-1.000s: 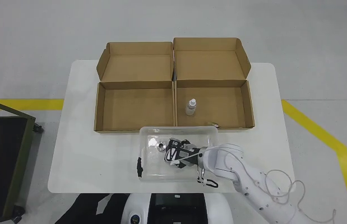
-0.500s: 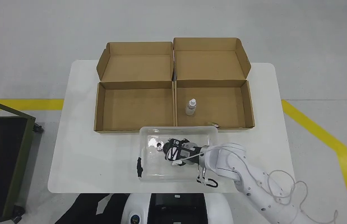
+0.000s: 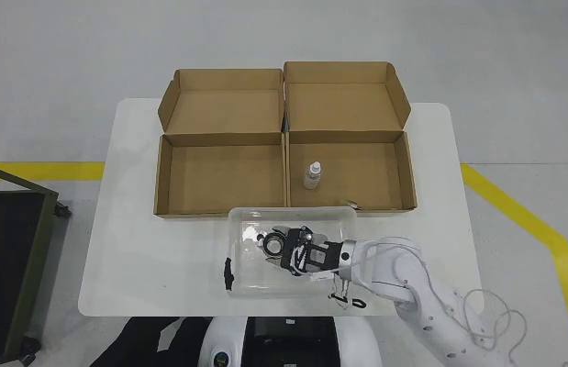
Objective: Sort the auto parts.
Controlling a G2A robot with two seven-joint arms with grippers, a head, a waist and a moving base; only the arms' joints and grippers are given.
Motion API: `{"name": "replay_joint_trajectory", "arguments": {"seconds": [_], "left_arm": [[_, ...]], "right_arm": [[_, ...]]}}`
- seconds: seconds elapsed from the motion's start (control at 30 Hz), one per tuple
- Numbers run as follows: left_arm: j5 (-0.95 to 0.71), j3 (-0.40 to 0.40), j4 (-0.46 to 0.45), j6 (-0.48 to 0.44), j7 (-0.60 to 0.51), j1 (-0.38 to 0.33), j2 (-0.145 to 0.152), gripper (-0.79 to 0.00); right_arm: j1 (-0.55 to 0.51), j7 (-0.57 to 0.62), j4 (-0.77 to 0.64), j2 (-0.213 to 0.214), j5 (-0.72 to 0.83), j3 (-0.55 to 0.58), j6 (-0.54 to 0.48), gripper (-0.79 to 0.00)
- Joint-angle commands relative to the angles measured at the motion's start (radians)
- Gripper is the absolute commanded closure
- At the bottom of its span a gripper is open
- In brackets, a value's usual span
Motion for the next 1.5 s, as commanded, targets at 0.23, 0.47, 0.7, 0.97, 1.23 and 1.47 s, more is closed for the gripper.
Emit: {"name": "replay_joint_trajectory", "arguments": {"seconds": [0.23,0.47,0.7,0.97,1.23,1.47], "left_arm": [[0.000,0.000,0.000,0.000,0.000,0.000,0.000,-0.785],[0.000,0.000,0.000,0.000,0.000,0.000,0.000,-0.785],[0.000,0.000,0.000,0.000,0.000,0.000,0.000,-0.785],[0.000,0.000,0.000,0.000,0.000,0.000,0.000,-0.785],[0.000,0.000,0.000,0.000,0.000,0.000,0.000,-0.785],[0.000,0.000,0.000,0.000,0.000,0.000,0.000,-0.785]], "right_arm": [[0.007,-0.162,-0.036,-0.005,0.023,0.028,0.045,0.000],[0.048,-0.277,-0.059,-0.014,0.053,0.047,0.073,0.000],[0.097,-0.356,-0.090,-0.024,0.095,0.065,0.091,0.000],[0.157,-0.415,-0.100,-0.033,0.129,0.110,0.120,0.000],[0.152,-0.468,-0.127,-0.033,0.149,0.176,0.141,0.000],[0.141,-0.492,-0.132,-0.034,0.155,0.199,0.135,0.000]]}}
